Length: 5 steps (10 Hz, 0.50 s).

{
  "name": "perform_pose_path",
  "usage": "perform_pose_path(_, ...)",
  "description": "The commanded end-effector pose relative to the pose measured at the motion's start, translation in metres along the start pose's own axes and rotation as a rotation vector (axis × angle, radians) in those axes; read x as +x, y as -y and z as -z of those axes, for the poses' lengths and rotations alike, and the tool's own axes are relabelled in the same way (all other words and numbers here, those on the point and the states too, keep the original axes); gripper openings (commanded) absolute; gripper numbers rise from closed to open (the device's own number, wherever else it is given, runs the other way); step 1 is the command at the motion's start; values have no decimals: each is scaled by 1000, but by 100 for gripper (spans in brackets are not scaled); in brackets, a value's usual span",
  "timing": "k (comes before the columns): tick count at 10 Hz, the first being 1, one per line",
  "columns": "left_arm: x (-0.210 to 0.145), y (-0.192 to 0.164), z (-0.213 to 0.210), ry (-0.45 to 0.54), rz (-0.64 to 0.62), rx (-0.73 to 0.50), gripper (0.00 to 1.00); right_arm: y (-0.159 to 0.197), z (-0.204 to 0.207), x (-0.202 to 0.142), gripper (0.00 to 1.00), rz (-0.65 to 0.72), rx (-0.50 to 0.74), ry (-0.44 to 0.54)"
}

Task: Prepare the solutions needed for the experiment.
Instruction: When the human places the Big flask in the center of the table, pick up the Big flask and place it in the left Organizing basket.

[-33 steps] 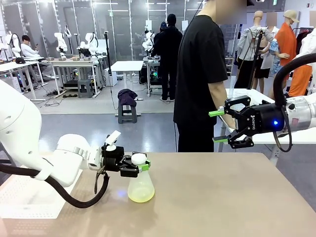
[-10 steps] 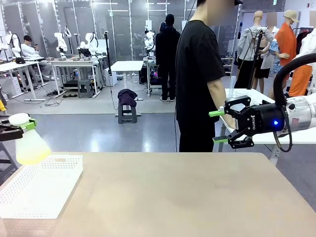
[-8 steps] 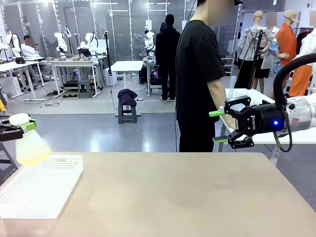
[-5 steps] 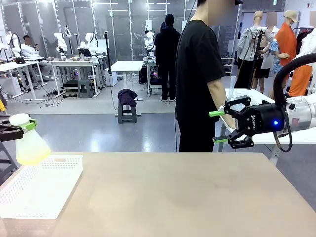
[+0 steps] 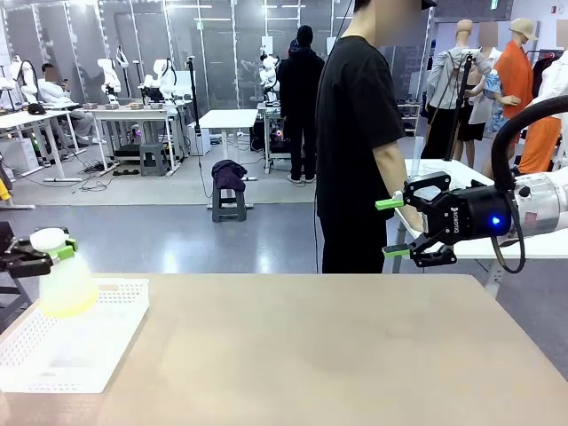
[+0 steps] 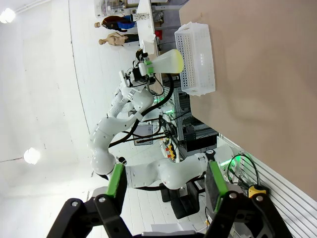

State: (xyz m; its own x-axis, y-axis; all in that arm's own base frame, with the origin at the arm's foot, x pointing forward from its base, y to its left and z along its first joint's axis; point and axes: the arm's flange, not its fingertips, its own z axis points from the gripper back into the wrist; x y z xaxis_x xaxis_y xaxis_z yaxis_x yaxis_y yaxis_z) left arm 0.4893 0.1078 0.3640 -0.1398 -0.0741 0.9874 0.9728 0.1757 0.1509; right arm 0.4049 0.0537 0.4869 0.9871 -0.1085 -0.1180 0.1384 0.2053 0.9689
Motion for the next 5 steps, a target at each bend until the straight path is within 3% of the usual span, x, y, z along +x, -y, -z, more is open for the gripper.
perform_pose_path(1, -20, -17, -5, 33, 14, -70, 22, 0, 0, 0, 81, 0, 4, -3)
perform_pose_path(2, -31, -20, -1, 46, 52, -101, 22, 0, 0, 0, 81, 0, 4, -3)
perform_pose_path(5, -59, -26, 6, 10, 4, -130, 22, 0, 0, 0, 81, 0, 4, -3)
